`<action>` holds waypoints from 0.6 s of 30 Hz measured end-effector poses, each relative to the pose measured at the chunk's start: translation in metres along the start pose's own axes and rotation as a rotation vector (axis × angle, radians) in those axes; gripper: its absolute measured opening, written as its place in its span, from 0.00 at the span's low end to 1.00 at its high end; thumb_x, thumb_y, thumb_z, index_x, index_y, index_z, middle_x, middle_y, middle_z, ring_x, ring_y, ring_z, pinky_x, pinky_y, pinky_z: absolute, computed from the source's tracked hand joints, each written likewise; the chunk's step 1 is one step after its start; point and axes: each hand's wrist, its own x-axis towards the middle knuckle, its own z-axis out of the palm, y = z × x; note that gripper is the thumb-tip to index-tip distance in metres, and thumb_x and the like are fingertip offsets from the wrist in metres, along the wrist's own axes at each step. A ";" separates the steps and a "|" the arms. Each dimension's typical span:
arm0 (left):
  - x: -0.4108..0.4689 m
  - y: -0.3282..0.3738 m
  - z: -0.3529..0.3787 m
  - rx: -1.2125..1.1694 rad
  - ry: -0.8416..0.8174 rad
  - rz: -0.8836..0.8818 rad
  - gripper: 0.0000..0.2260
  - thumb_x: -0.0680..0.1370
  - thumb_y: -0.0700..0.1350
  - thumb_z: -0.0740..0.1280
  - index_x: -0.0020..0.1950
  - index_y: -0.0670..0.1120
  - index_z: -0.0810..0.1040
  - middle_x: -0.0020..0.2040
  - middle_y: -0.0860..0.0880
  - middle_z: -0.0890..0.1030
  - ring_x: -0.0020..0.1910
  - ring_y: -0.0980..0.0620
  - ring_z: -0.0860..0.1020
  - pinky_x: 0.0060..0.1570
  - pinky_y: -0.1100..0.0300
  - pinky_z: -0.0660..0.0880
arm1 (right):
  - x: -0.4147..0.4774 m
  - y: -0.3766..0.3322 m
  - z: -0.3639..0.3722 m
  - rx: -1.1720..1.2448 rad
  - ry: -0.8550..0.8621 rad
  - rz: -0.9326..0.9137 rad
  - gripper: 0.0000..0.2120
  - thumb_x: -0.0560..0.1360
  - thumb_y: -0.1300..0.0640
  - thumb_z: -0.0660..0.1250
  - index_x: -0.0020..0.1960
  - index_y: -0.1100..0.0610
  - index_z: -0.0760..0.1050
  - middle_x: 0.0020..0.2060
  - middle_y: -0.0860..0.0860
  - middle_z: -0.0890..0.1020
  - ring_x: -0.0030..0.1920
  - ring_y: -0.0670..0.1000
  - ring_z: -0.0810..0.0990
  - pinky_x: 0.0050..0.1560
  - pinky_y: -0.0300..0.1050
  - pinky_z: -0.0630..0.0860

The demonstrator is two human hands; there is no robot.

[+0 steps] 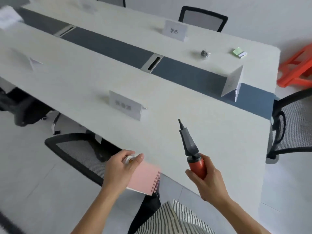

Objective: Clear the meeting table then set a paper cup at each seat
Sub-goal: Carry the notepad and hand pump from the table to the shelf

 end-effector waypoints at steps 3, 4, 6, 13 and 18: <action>-0.059 -0.032 -0.023 -0.009 0.135 -0.115 0.13 0.70 0.57 0.74 0.46 0.49 0.82 0.40 0.50 0.84 0.42 0.52 0.82 0.38 0.61 0.74 | -0.021 0.005 0.015 -0.070 -0.152 -0.047 0.19 0.71 0.53 0.72 0.58 0.42 0.69 0.30 0.52 0.78 0.18 0.46 0.66 0.22 0.38 0.66; -0.078 -0.040 -0.032 0.000 0.177 -0.149 0.14 0.69 0.58 0.74 0.46 0.50 0.82 0.40 0.51 0.84 0.41 0.52 0.82 0.37 0.61 0.74 | -0.029 0.004 0.022 -0.096 -0.189 -0.067 0.20 0.71 0.52 0.72 0.58 0.42 0.69 0.30 0.52 0.78 0.17 0.46 0.67 0.22 0.38 0.66; -0.111 -0.058 -0.053 -0.015 0.267 -0.205 0.13 0.69 0.58 0.73 0.46 0.50 0.81 0.40 0.51 0.83 0.40 0.52 0.82 0.35 0.60 0.75 | -0.044 -0.003 0.040 -0.131 -0.258 -0.110 0.19 0.70 0.52 0.73 0.57 0.41 0.69 0.29 0.52 0.78 0.18 0.46 0.69 0.24 0.39 0.66; -0.179 -0.122 -0.139 -0.176 0.539 -0.380 0.15 0.68 0.59 0.73 0.46 0.50 0.81 0.41 0.51 0.84 0.40 0.49 0.82 0.36 0.53 0.79 | -0.079 -0.056 0.143 -0.288 -0.503 -0.263 0.21 0.69 0.50 0.74 0.58 0.41 0.69 0.36 0.47 0.79 0.27 0.45 0.74 0.27 0.37 0.70; -0.218 -0.182 -0.226 -0.212 0.678 -0.462 0.07 0.73 0.51 0.73 0.46 0.49 0.82 0.42 0.52 0.83 0.38 0.53 0.81 0.31 0.60 0.75 | -0.106 -0.110 0.255 -0.351 -0.666 -0.314 0.22 0.70 0.50 0.74 0.58 0.41 0.68 0.41 0.49 0.81 0.33 0.52 0.81 0.29 0.41 0.80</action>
